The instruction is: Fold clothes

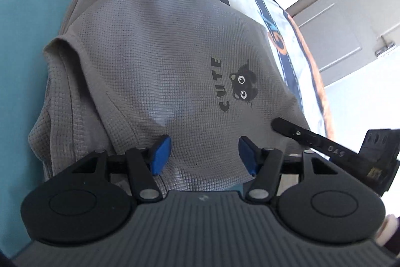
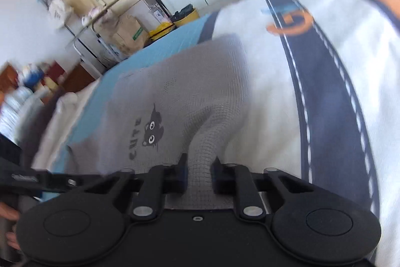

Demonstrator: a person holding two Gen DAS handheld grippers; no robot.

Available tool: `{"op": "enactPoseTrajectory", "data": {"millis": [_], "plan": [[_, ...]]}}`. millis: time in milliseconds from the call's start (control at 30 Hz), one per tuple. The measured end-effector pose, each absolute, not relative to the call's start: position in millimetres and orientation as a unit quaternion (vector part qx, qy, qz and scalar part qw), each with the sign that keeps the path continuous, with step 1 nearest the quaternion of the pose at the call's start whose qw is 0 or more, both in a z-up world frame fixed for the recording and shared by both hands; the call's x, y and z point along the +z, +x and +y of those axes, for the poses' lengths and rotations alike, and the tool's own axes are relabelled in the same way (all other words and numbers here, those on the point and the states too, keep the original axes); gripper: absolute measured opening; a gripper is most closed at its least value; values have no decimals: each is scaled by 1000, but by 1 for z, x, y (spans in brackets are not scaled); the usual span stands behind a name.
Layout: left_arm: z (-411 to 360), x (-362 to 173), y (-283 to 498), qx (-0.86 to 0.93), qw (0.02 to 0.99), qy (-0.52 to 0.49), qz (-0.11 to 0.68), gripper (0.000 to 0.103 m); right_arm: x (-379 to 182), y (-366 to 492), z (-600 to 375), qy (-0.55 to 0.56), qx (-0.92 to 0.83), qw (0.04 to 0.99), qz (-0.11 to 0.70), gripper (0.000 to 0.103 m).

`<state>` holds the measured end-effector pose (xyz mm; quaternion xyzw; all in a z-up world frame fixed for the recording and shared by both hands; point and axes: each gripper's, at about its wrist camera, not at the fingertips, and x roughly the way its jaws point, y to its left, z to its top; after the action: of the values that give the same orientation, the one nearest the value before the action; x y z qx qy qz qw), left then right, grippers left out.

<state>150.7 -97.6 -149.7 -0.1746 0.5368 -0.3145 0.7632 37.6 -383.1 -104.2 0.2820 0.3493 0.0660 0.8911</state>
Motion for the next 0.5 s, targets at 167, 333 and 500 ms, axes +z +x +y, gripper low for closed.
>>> {"op": "enactPoseTrajectory", "data": {"millis": [167,333,500], "plan": [[-88,-142,150,-288,784,-188,517,60,-70,50,-330,169,69,929,322,19],[-48,-125,170,-289,766,-272,505,59,-35,62,-277,53,71,953,290,18],[-8,-95,209,-343,727,-318,502,60,-20,79,-208,-55,121,950,281,17]]}}
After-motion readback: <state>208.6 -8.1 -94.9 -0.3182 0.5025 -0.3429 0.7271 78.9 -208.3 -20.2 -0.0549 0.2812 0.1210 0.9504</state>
